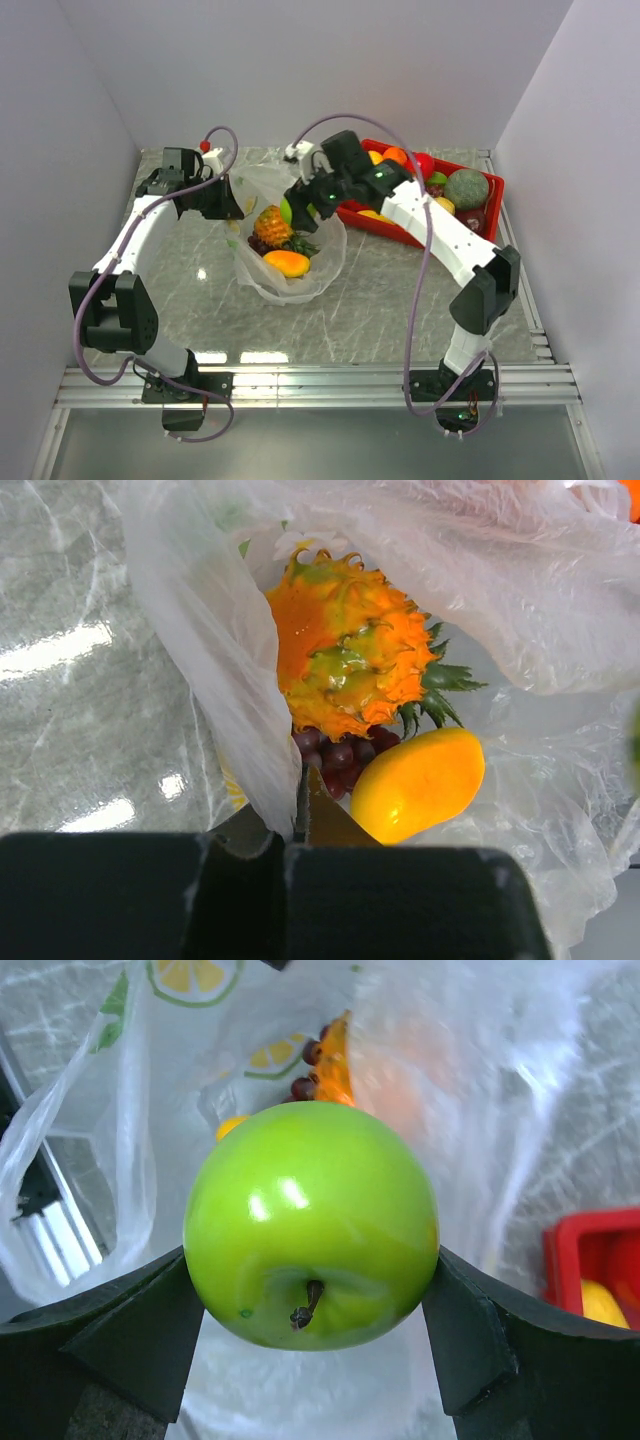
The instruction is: Place the fake fruits into the plastic bag and tie a complex knot
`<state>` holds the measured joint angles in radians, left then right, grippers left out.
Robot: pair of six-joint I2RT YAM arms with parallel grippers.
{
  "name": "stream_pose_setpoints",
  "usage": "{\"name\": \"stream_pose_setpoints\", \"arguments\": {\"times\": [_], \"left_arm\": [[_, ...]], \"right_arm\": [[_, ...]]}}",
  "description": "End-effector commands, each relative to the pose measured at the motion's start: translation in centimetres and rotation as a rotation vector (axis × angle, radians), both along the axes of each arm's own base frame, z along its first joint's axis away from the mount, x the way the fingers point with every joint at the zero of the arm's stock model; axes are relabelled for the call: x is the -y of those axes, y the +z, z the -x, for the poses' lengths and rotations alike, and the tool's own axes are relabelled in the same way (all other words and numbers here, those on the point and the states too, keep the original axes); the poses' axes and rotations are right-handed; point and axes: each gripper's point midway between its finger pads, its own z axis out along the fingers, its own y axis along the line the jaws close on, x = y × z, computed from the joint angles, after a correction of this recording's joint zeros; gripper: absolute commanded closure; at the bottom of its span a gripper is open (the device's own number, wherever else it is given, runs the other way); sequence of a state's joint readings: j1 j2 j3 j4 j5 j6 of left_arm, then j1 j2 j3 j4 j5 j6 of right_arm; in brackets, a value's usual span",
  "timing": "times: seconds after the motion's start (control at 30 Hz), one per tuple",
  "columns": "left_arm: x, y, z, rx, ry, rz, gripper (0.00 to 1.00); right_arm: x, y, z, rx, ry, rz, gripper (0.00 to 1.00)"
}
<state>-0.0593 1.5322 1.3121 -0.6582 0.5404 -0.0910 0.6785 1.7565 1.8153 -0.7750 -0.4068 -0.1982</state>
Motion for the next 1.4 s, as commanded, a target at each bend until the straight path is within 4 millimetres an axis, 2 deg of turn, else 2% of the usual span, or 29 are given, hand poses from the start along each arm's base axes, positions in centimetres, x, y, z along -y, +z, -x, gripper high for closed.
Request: {"name": "stream_pose_setpoints", "arguments": {"times": [0.0, 0.13, 0.17, 0.2, 0.27, 0.3, 0.33, 0.37, 0.43, 0.47, 0.5, 0.53, 0.6, 0.63, 0.7, 0.73, 0.8, 0.87, 0.93, 0.97, 1.0, 1.03, 1.07, 1.13, 1.17, 1.23, 1.27, 1.33, 1.37], "left_arm": [[0.3, 1.4, -0.3, 0.026, -0.020, 0.025, 1.00], [0.4, 1.4, -0.3, 0.020, -0.018, 0.035, 1.00], [0.5, 1.4, -0.3, 0.023, -0.022, 0.035, 1.00], [0.4, 1.3, -0.2, 0.016, -0.021, 0.037, 1.00], [0.5, 1.5, -0.3, 0.020, -0.026, 0.037, 1.00], [0.5, 1.4, -0.3, 0.016, -0.027, 0.037, 0.98], [0.5, 1.4, -0.2, 0.014, -0.030, 0.040, 0.97], [0.5, 1.4, -0.2, 0.014, -0.034, 0.041, 0.96], [0.6, 1.5, -0.2, 0.014, -0.036, 0.047, 0.94], [0.5, 1.4, -0.2, 0.013, -0.035, 0.047, 0.93], [0.5, 1.4, -0.2, 0.009, -0.035, 0.049, 0.93], [0.6, 1.4, -0.1, 0.012, -0.039, 0.051, 0.93], [0.6, 1.3, -0.1, 0.005, -0.039, 0.049, 0.93], [0.5, 1.4, -0.1, 0.006, -0.039, 0.047, 0.93], [0.4, 1.5, -0.2, 0.013, -0.036, 0.041, 0.93], [0.3, 1.5, -0.2, 0.013, -0.034, 0.043, 0.93], [0.3, 1.6, -0.3, 0.015, -0.033, 0.045, 0.93], [0.4, 1.6, -0.3, 0.010, -0.030, 0.049, 0.94], [0.4, 1.4, -0.3, 0.009, -0.028, 0.053, 0.94], [0.4, 1.3, -0.3, 0.005, -0.030, 0.055, 0.94], [0.4, 1.2, -0.2, 0.002, -0.030, 0.055, 0.94], [0.4, 1.1, -0.3, 0.001, -0.030, 0.055, 0.94], [0.4, 0.9, -0.2, -0.006, -0.032, 0.056, 0.94], [0.3, 0.9, -0.2, -0.004, -0.030, 0.052, 0.94], [0.2, 0.8, -0.2, -0.006, -0.027, 0.050, 0.94], [0.0, 0.8, -0.2, -0.007, -0.026, 0.047, 0.94], [-0.1, 0.8, -0.3, -0.008, -0.023, 0.047, 0.94], [-0.3, 0.6, -0.2, -0.013, -0.023, 0.047, 0.94], [-0.4, 0.3, -0.3, -0.020, -0.020, 0.046, 0.94]], "right_arm": [[-2.1, 0.6, -0.8, 0.101, 0.006, 0.019, 0.53], [-3.3, -0.7, 0.4, 0.121, 0.038, 0.061, 0.53], [-3.5, -1.9, 0.4, 0.118, 0.041, 0.093, 0.51], [-3.6, -2.9, 1.0, 0.109, 0.049, 0.138, 0.38], [-3.1, -4.8, 0.7, 0.079, 0.026, 0.210, 0.18], [-2.7, -5.0, 0.6, 0.072, 0.011, 0.224, 0.05], [-2.3, -5.0, 0.6, 0.071, 0.001, 0.226, 0.03], [-1.9, -3.7, 0.9, 0.087, -0.010, 0.196, 0.03], [-1.0, -3.5, 1.1, 0.085, -0.027, 0.160, 0.02], [-0.5, -2.2, 1.3, 0.096, -0.040, 0.124, 0.02], [0.1, -2.5, 1.5, 0.075, -0.045, 0.117, 0.01], [1.3, -2.2, 0.7, 0.065, -0.073, 0.104, 0.01], [3.0, -0.7, 0.6, 0.037, -0.089, 0.045, 0.01], [5.5, 0.0, -1.2, 0.027, -0.149, 0.012, 0.00], [7.4, 2.6, -1.5, 0.006, -0.160, -0.099, 0.00], [10.5, 3.4, -3.4, 0.009, -0.243, -0.127, 0.00], [13.0, 3.9, -4.7, -0.004, -0.317, -0.143, 0.02], [16.3, 2.0, -7.2, -0.006, -0.441, -0.064, 0.04], [18.4, 0.3, -8.9, -0.010, -0.538, 0.007, 0.05], [18.9, -1.6, -9.9, -0.055, -0.581, 0.031, 0.06], [19.1, -1.8, -10.9, -0.053, -0.611, 0.029, 0.06], [19.2, -2.4, -11.5, -0.069, -0.631, 0.034, 0.06], [19.0, -4.1, -12.4, -0.114, -0.661, 0.038, 0.06], [18.6, -4.6, -14.0, -0.118, -0.690, 0.020, 0.05], [18.4, -5.8, -15.3, -0.150, -0.737, 0.018, 0.05], [18.1, -6.9, -16.5, -0.170, -0.765, 0.025, 0.04], [17.8, -8.2, -17.4, -0.185, -0.768, 0.041, 0.03], [17.4, -10.3, -18.1, -0.228, -0.764, 0.049, 0.03], [16.9, -10.4, -18.4, -0.231, -0.752, 0.034, 0.03]]}}
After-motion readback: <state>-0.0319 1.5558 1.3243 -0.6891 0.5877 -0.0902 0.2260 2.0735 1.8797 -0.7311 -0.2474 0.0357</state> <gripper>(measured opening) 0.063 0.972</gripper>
